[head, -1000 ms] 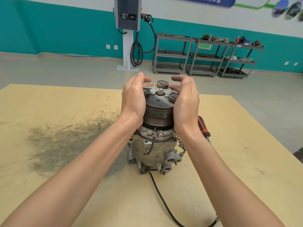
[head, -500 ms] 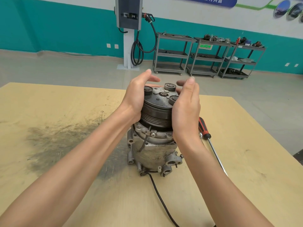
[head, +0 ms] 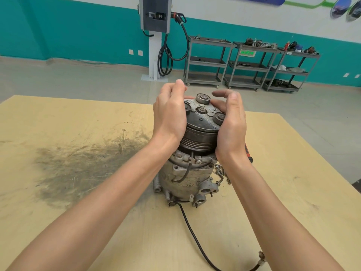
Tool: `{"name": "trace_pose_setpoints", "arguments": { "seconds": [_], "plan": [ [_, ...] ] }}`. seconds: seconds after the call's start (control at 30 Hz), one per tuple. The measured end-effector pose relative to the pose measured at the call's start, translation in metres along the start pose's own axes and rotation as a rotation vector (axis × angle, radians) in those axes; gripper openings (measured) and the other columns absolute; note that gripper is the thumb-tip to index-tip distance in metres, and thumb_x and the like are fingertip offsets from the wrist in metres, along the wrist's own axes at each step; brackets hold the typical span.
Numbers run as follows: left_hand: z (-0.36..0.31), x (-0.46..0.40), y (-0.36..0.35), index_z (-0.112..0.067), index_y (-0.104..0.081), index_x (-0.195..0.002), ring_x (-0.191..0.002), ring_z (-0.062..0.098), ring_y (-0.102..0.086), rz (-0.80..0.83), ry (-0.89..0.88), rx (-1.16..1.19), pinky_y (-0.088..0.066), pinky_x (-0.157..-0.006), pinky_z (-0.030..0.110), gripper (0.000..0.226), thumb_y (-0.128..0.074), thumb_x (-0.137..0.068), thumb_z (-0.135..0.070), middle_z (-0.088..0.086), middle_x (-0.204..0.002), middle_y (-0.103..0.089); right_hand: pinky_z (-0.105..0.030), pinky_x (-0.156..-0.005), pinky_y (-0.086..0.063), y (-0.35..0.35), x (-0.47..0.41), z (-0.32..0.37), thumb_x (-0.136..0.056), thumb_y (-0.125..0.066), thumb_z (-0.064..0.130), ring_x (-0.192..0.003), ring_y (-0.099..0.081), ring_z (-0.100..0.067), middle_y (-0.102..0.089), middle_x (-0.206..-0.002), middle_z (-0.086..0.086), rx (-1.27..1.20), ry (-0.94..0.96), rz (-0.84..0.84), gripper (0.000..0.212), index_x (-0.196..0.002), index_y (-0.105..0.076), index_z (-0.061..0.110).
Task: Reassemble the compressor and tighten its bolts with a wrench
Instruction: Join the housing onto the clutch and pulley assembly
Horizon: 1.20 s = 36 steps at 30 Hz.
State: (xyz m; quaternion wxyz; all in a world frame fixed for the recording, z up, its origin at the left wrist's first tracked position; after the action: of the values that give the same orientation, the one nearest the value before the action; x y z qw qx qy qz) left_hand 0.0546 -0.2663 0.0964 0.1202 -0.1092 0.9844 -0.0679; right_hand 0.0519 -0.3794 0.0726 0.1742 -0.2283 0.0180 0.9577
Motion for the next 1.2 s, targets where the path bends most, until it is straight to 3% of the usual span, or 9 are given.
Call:
{"name": "trace_pose_setpoints", "arguments": {
  "seconds": [0.23,0.47,0.67,0.77,0.83,1.0,1.2],
  "plan": [
    [0.003,0.004,0.001,-0.023,-0.059,-0.093,-0.101,0.029,-0.063,-0.082,0.008,0.013,-0.048,-0.092,0.057,0.036,-0.04,-0.08,-0.049,0.007,-0.101,-0.069,-0.051,-0.095,-0.05,-0.001,-0.006,0.001,-0.094,-0.029,0.047,-0.104,-0.066,-0.023,-0.069,-0.106,-0.008,-0.007,-0.02,0.081,0.034,-0.097,-0.059,0.031],
    [0.008,0.011,0.004,-0.024,-0.058,-0.093,-0.095,0.028,-0.063,-0.154,0.024,0.049,-0.049,-0.089,0.06,0.029,-0.041,-0.079,-0.043,-0.002,-0.088,-0.065,-0.041,-0.082,-0.057,-0.005,-0.015,0.0,-0.095,-0.033,0.045,-0.099,-0.068,-0.027,-0.069,-0.104,-0.016,-0.07,-0.019,0.223,0.034,-0.104,-0.059,0.024],
    [0.009,0.017,0.0,-0.027,-0.053,-0.097,-0.086,0.017,-0.062,-0.155,0.01,-0.004,-0.051,-0.088,0.056,0.029,-0.033,-0.084,-0.045,-0.01,-0.083,-0.061,-0.048,-0.086,-0.055,-0.004,-0.021,-0.001,-0.094,-0.035,0.043,-0.098,-0.069,-0.035,-0.07,-0.107,-0.022,-0.134,-0.077,0.294,0.037,-0.111,-0.057,0.018],
    [0.009,0.018,0.001,-0.029,-0.05,-0.096,-0.09,0.018,-0.061,-0.124,0.015,-0.01,-0.05,-0.089,0.057,0.026,-0.031,-0.089,-0.046,-0.009,-0.087,-0.059,-0.042,-0.081,-0.056,-0.003,-0.022,-0.002,-0.094,-0.034,0.043,-0.092,-0.07,-0.032,-0.071,-0.105,-0.019,-0.132,-0.083,0.3,0.038,-0.111,-0.057,0.017],
    [0.008,0.018,0.002,-0.029,-0.049,-0.097,-0.095,0.021,-0.061,-0.097,0.03,0.002,-0.05,-0.09,0.057,0.026,-0.032,-0.089,-0.047,-0.006,-0.092,-0.06,-0.045,-0.084,-0.056,-0.003,-0.022,-0.004,-0.094,-0.033,0.044,-0.095,-0.07,-0.034,-0.071,-0.106,-0.019,-0.129,-0.086,0.297,0.04,-0.113,-0.056,0.017],
    [0.008,0.013,0.009,-0.022,-0.052,-0.115,-0.109,0.021,-0.058,-0.021,0.094,-0.017,-0.047,-0.099,0.052,0.051,-0.031,-0.08,-0.054,0.0,-0.112,-0.061,-0.053,-0.092,-0.054,-0.003,-0.02,-0.004,-0.094,-0.034,0.046,-0.1,-0.068,-0.036,-0.07,-0.11,-0.02,-0.135,-0.106,0.307,0.043,-0.115,-0.057,0.016],
    [0.005,0.012,0.009,-0.021,-0.056,-0.108,-0.109,0.02,-0.057,-0.03,0.105,-0.035,-0.045,-0.101,0.05,0.051,-0.031,-0.078,-0.054,-0.001,-0.112,-0.061,-0.055,-0.095,-0.051,-0.003,-0.018,0.0,-0.092,-0.035,0.048,-0.102,-0.067,-0.036,-0.07,-0.109,-0.02,-0.118,-0.12,0.279,0.043,-0.111,-0.06,0.018]
  ]
}}
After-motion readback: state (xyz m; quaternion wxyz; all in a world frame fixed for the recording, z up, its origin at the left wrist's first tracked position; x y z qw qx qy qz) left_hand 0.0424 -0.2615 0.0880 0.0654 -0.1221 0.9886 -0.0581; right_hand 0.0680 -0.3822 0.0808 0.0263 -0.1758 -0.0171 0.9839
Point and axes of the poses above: each hand's wrist, its own x-axis away from the middle knuckle, its own y-axis out of the back of the hand, z = x × y, the point moved 2 cm from there along -x, towards the middle knuckle
